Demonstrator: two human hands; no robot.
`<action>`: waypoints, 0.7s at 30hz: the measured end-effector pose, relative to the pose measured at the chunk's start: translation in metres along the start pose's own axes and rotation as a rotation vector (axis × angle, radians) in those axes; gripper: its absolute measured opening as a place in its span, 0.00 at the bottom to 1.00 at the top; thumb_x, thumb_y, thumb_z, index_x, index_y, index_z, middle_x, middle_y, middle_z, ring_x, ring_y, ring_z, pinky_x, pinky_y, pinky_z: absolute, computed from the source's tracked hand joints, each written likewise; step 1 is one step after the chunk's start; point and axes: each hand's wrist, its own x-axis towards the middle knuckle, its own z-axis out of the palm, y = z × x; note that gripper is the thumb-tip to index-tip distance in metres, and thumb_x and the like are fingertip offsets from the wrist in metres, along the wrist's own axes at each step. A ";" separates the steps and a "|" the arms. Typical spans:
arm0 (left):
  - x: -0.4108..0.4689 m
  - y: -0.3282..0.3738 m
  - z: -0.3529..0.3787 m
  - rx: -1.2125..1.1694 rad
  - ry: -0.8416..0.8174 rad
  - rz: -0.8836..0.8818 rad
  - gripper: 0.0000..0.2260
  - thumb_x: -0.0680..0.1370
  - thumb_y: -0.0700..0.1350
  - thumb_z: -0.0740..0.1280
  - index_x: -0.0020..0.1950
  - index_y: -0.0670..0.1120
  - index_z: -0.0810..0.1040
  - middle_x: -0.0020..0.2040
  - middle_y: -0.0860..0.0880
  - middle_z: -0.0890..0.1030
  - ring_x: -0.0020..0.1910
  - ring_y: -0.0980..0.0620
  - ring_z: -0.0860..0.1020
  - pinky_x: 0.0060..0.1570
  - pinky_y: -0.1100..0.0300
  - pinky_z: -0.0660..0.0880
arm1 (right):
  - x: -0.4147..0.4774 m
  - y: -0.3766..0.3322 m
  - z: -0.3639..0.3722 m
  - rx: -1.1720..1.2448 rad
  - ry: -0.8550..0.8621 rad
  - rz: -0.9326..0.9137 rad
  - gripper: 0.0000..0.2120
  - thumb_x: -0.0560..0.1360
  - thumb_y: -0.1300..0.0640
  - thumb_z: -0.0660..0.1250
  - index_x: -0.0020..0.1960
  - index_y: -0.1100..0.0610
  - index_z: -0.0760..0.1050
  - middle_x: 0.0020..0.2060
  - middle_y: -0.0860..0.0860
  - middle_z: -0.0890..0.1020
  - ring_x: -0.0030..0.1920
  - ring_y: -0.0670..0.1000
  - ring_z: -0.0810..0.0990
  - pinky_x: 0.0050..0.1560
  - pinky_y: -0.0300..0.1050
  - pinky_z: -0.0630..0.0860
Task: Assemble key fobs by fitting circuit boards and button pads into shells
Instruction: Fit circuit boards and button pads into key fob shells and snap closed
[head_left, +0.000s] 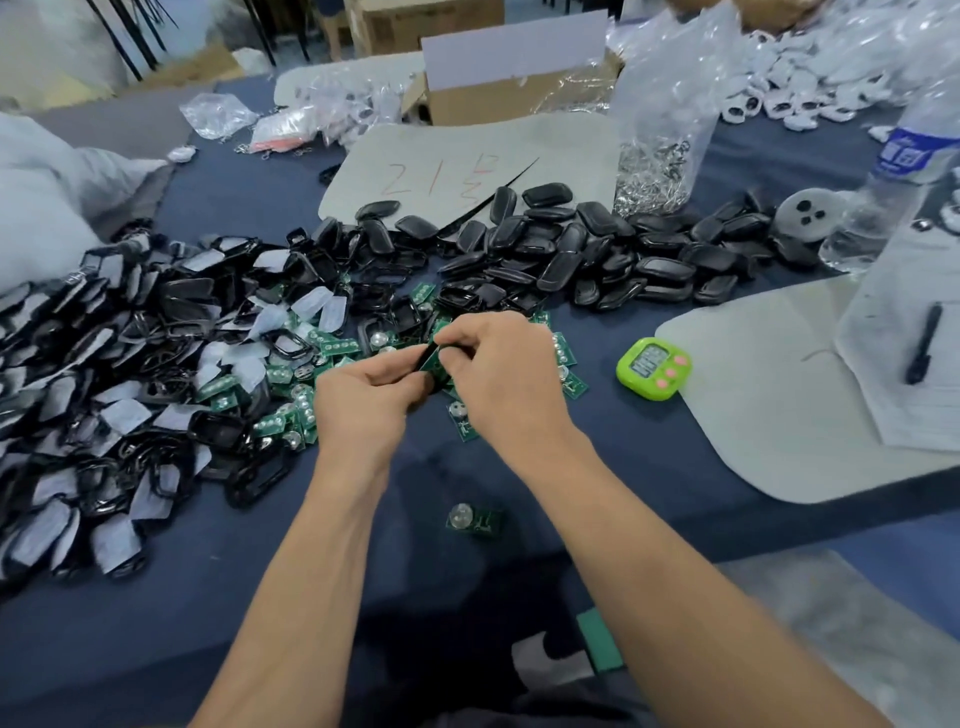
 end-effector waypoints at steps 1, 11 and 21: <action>0.002 -0.001 -0.001 0.004 0.009 0.001 0.19 0.74 0.28 0.73 0.46 0.53 0.88 0.40 0.51 0.89 0.38 0.57 0.85 0.40 0.67 0.80 | 0.000 0.000 0.001 -0.007 0.009 -0.006 0.09 0.76 0.61 0.72 0.54 0.55 0.87 0.48 0.51 0.89 0.51 0.54 0.85 0.57 0.51 0.80; 0.014 0.006 -0.014 0.038 -0.054 0.002 0.13 0.73 0.31 0.76 0.50 0.47 0.87 0.41 0.49 0.89 0.41 0.55 0.85 0.42 0.65 0.81 | 0.006 0.001 0.013 0.124 0.053 0.084 0.08 0.75 0.62 0.74 0.53 0.55 0.88 0.45 0.50 0.89 0.46 0.49 0.86 0.54 0.46 0.80; 0.021 0.018 -0.022 0.264 0.047 0.079 0.15 0.73 0.35 0.77 0.44 0.57 0.87 0.35 0.63 0.85 0.38 0.65 0.84 0.43 0.70 0.80 | 0.013 -0.010 0.030 0.088 0.058 0.051 0.09 0.74 0.60 0.75 0.53 0.54 0.88 0.45 0.49 0.89 0.46 0.48 0.86 0.55 0.47 0.81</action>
